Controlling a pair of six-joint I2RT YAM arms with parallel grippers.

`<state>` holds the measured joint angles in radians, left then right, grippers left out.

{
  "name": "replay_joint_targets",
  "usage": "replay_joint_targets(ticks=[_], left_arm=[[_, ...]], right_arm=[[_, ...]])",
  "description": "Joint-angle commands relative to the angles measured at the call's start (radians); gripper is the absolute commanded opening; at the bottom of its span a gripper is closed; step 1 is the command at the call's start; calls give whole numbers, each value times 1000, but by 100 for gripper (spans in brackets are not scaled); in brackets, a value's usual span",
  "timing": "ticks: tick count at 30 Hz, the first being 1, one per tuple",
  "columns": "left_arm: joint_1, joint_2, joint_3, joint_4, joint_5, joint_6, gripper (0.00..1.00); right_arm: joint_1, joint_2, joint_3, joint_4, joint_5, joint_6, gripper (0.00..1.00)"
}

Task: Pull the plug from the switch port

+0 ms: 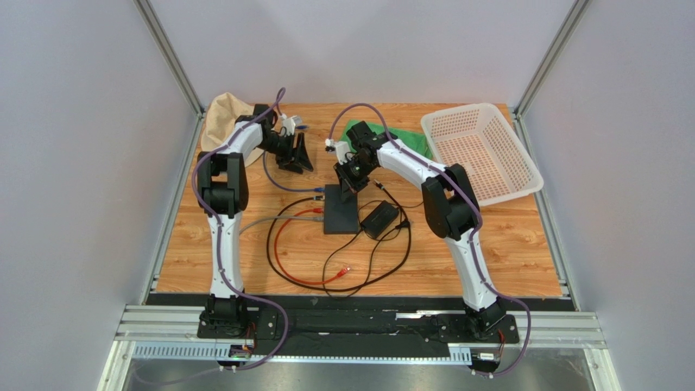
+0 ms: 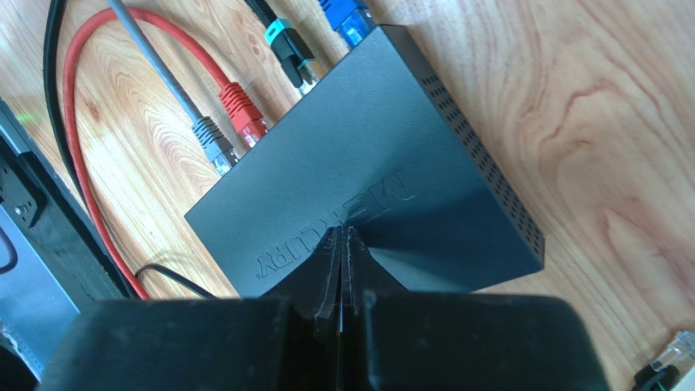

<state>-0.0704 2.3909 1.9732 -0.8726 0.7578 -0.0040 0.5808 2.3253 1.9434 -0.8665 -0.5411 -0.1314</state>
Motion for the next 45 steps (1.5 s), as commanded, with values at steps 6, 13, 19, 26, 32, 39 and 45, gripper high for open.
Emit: replay_joint_targets(ticks=[6,13,19,26,32,39,45], left_arm=[[-12,10,30,-6,124,56,59],[-46,14,-20,-6,94,65,54],[-49,7,-33,3,77,49,54],[-51,-15,-60,4,66,42,54],[-52,-22,-85,4,63,42,54],[-57,-30,-100,7,83,33,53],[-65,-30,-111,12,84,25,53]], right_arm=[[21,97,-69,-78,208,-73,0],[5,0,-57,-37,181,-34,36],[-32,-119,-98,24,193,81,59],[-41,-129,-172,41,279,105,59],[-38,-75,-133,40,176,99,56],[-49,-50,-100,40,-19,115,54],[-50,-8,-101,27,108,122,51]])
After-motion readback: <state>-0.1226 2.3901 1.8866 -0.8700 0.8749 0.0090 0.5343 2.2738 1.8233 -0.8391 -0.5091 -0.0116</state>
